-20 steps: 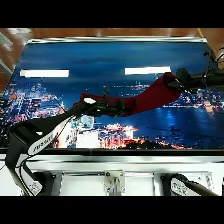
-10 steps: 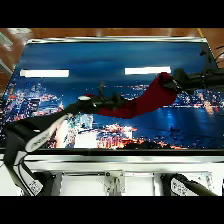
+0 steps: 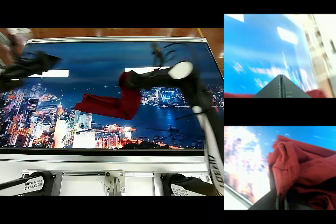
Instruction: Fold the shirts.
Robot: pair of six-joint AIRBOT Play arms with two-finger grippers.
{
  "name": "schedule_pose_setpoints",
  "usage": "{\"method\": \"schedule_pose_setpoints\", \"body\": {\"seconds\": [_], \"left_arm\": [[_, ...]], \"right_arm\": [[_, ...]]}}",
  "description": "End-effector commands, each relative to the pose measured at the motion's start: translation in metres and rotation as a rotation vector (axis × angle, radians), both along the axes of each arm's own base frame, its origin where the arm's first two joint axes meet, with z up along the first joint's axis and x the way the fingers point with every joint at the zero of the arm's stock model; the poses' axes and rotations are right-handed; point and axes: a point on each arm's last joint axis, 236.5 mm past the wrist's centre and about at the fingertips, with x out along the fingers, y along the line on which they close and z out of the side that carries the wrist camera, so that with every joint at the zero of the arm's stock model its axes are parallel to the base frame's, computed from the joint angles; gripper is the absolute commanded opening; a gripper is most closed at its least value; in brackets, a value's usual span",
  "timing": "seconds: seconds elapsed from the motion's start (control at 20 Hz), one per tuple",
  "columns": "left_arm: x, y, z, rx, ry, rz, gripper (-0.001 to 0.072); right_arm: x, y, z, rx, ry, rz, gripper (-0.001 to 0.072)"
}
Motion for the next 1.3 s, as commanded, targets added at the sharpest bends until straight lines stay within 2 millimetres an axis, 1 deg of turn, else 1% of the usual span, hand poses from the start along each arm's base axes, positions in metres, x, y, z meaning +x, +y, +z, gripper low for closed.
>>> {"method": "schedule_pose_setpoints", "body": {"seconds": [0.0,0.05,0.15,0.2,0.25,0.3,0.35,0.4,0.45,0.55,0.6,0.65,0.7,0.75,0.8,0.85,0.9,0.95,1.0,1.05,1.1,1.15,1.25], "left_arm": [[-0.053,0.08,0.071,0.093,-0.112,0.154,0.0038],[-0.067,0.086,0.085,0.11,-0.138,0.163,0.0039],[-0.089,0.086,0.101,0.137,-0.166,0.152,0.0039],[-0.096,0.083,0.103,0.149,-0.17,0.14,0.0039],[-0.101,0.079,0.104,0.157,-0.171,0.124,0.0039],[-0.103,0.076,0.103,0.157,-0.165,0.108,0.004],[-0.104,0.073,0.1,0.165,-0.163,0.091,0.0039],[-0.104,0.072,0.098,0.168,-0.16,0.082,0.0039],[-0.102,0.073,0.096,0.166,-0.156,0.085,0.0039],[-0.102,0.074,0.091,0.177,-0.156,0.08,0.004],[-0.102,0.074,0.089,0.176,-0.153,0.079,0.004],[-0.101,0.074,0.088,0.176,-0.151,0.078,0.0039],[-0.101,0.074,0.088,0.176,-0.151,0.079,0.004],[-0.101,0.074,0.087,0.183,-0.155,0.076,0.004],[-0.101,0.075,0.087,0.19,-0.159,0.075,0.004],[-0.101,0.075,0.087,0.19,-0.159,0.075,0.004],[-0.101,0.075,0.087,0.19,-0.159,0.075,0.004],[-0.101,0.075,0.087,0.19,-0.159,0.075,0.004],[-0.101,0.075,0.087,0.19,-0.159,0.075,0.004],[-0.101,0.075,0.087,0.19,-0.159,0.075,0.004],[-0.101,0.074,0.087,0.189,-0.159,0.074,0.004],[-0.101,0.074,0.087,0.189,-0.159,0.074,0.004],[-0.101,0.074,0.087,0.189,-0.159,0.074,0.004]], "right_arm": [[0.011,0.09,-0.034,0.152,0.04,-0.054,0.0069],[0.013,0.112,-0.05,0.189,0.074,-0.082,0.0069],[0.018,0.143,-0.083,0.272,0.159,-0.178,0.0069],[0.021,0.153,-0.095,0.329,0.22,-0.237,0.0069],[0.019,0.163,-0.105,0.363,0.266,-0.251,0.0069],[0.016,0.173,-0.111,0.379,0.294,-0.238,0.0085],[0.016,0.179,-0.114,0.391,0.309,-0.237,0.0244],[0.018,0.183,-0.11,0.407,0.313,-0.239,0.0525],[0.022,0.183,-0.102,0.414,0.285,-0.238,0.0632],[0.036,0.172,-0.074,0.428,0.21,-0.224,0.0632],[0.038,0.164,-0.061,0.425,0.176,-0.203,0.0632],[0.037,0.155,-0.049,0.41,0.151,-0.161,0.0622],[0.033,0.144,-0.039,0.384,0.133,-0.111,0.0572],[0.027,0.129,-0.033,0.339,0.125,-0.064,0.051],[0.022,0.11,-0.033,0.276,0.131,-0.034,0.0503],[0.018,0.083,-0.04,0.182,0.151,-0.019,0.0503],[0.013,0.052,-0.052,0.07,0.183,-0.018,0.0504],[0.005,0.012,-0.071,-0.073,0.24,-0.033,0.052],[-0.005,-0.029,-0.093,-0.221,0.317,-0.057,0.0621],[-0.02,-0.067,-0.114,-0.36,0.411,-0.086,0.0678],[-0.031,-0.091,-0.129,-0.443,0.478,-0.096,0.0678],[-0.039,-0.1,-0.142,-0.469,0.522,-0.091,0.0678],[-0.05,-0.102,-0.172,-0.486,0.583,-0.073,0.0678]]}}
